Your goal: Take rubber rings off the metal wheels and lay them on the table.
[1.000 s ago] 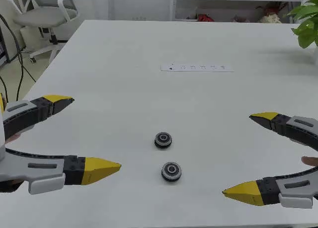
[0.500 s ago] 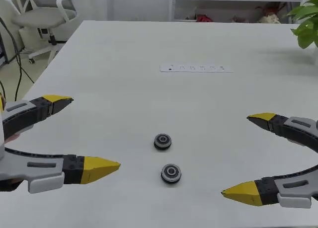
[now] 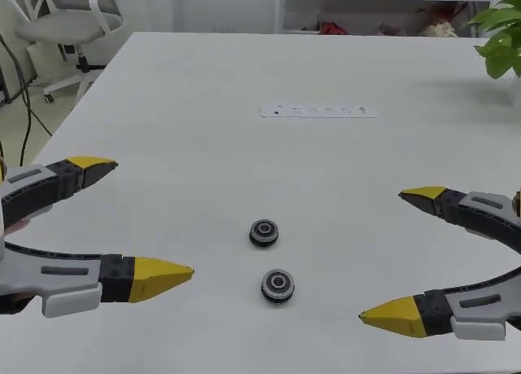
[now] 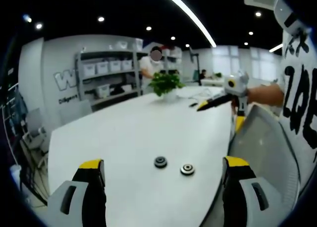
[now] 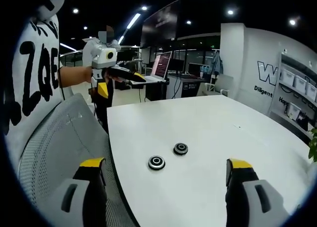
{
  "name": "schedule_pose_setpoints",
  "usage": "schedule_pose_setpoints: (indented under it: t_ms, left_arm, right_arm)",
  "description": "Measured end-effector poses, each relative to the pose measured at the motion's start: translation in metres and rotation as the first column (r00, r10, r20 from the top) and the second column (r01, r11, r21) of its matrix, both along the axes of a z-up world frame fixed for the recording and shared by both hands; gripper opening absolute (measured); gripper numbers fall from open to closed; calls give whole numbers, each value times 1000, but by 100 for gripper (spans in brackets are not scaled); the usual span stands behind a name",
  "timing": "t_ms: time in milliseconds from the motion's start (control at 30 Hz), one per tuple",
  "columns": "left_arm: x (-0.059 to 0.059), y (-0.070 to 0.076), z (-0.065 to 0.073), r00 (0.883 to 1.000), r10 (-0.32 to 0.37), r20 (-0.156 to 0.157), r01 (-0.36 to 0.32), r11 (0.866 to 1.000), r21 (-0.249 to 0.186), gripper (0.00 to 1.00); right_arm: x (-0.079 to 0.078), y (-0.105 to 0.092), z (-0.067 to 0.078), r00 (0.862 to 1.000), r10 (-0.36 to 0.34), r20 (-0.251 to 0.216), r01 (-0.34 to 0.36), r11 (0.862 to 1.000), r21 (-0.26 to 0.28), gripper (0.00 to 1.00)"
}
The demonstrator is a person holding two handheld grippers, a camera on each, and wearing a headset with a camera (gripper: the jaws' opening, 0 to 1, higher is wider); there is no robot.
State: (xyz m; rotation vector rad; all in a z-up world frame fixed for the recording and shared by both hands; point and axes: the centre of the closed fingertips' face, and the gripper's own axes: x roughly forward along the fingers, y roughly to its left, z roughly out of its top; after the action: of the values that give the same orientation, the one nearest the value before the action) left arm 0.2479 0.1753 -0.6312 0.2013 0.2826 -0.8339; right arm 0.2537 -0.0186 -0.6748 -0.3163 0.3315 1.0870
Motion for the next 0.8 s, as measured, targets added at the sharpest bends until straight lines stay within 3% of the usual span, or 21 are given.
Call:
schedule_pose_setpoints:
  t_ms: [800]
  left_arm:
    - [-7,-10,-13,1000,-22,-14,22,1000,5,100]
  right_arm:
    - [-6,3,-7,1000,18,-3,-18,1000,15,94]
